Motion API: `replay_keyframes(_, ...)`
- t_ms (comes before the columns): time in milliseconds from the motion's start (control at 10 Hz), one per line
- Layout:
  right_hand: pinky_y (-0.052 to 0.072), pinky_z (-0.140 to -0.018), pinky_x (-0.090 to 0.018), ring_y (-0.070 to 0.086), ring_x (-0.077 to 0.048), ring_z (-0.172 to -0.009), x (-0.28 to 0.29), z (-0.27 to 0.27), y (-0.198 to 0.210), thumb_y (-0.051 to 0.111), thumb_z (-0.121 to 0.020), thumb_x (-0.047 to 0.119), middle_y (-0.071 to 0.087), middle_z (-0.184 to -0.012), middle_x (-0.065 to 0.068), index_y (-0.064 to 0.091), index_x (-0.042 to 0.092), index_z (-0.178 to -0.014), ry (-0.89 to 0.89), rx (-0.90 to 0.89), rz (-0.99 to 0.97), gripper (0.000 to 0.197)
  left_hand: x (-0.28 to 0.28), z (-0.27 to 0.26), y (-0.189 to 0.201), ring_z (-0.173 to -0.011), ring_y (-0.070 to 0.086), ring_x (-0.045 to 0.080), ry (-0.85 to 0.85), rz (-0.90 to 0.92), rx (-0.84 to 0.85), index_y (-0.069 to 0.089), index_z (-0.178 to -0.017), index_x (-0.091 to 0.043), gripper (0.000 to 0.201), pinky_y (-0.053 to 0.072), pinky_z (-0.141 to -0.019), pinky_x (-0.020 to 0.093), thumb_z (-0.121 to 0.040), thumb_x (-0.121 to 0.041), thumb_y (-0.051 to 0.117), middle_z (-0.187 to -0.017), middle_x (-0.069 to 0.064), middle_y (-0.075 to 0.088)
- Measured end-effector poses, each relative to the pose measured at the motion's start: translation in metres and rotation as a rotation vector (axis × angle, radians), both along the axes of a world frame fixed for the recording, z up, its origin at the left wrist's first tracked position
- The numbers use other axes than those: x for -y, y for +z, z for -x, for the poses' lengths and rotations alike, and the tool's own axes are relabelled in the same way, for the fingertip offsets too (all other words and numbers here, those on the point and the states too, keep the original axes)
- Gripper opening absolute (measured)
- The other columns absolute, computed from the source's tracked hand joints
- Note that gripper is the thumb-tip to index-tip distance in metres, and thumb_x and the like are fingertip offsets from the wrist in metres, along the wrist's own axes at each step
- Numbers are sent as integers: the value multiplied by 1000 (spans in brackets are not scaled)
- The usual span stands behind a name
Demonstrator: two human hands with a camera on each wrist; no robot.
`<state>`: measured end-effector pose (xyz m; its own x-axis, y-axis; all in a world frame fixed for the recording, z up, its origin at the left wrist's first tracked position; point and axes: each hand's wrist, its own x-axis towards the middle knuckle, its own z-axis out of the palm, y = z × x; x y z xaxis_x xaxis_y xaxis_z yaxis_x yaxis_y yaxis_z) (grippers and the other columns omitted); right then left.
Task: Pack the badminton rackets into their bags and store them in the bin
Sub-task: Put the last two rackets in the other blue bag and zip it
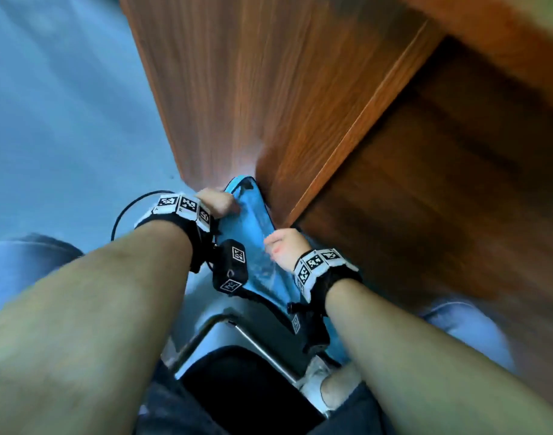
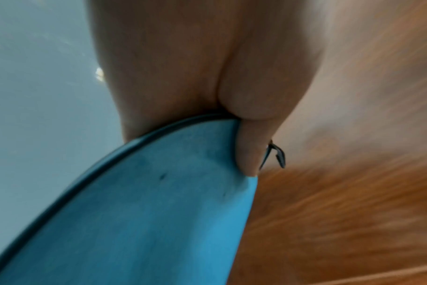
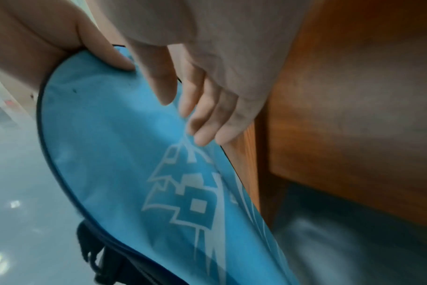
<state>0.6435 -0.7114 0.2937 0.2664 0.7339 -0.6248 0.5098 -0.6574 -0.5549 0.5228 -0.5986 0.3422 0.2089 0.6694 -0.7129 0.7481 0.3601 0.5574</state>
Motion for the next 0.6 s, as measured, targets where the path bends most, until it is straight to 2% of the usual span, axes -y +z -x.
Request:
replay_keyframes(100, 42, -87, -19, 58, -29, -114, 1, 12, 46, 56, -88, 5, 62, -120, -19, 56, 0, -123, -118, 52, -192, 36, -3, 24, 54, -120, 54, 37, 27, -50, 152, 59, -120, -2, 47, 43, -103, 45, -81, -23, 71, -130, 20, 56)
replay_keyframes(200, 37, -103, -27, 49, -28, -124, -2, 20, 98, 58, -88, 25, 48, -135, -14, 45, 11, -135, -169, 134, -265, 51, -15, 43, 96, -113, 59, 37, 0, -83, 260, 65, -89, -13, 35, 46, -99, 52, -62, -31, 80, -119, 18, 64)
replay_keyframes(300, 31, -112, -33, 36, -26, -135, 6, 24, 163, 57, -87, 44, 27, -151, -7, 22, 16, -148, -192, 145, -399, 76, -1, 58, 181, -104, 64, 41, -83, -112, 326, 71, -87, -9, 39, 45, -98, 57, -53, -27, 80, -106, 19, 70)
replay_keyframes(400, 25, -115, -35, 28, -23, -141, 11, 29, 219, 60, -82, 53, 19, -156, -3, 10, 20, -151, -215, 109, -554, 92, 23, 69, 262, -97, 65, 32, -120, -369, 275, 70, -88, -9, 18, 54, -87, 36, -70, -14, 71, -102, 15, 70)
replay_keyframes(500, 28, -114, -35, 31, -21, -139, 15, 34, 270, 66, -78, 52, 25, -154, -3, 14, 20, -150, -274, 127, -770, 95, 44, 77, 331, -93, 56, 23, -131, -646, 256, 64, -87, -10, 12, 49, -67, 21, -80, 0, 61, -110, 13, 63)
replay_keyframes(600, 41, -104, -32, 53, -18, -120, 26, 37, 318, 72, -75, 44, 54, -132, 1, 35, 20, -139, -343, 36, -955, 77, 56, 80, 385, -99, 59, 31, -162, -776, 262, 68, -88, -3, 16, 48, -79, 30, -76, 5, 62, -111, 18, 61)
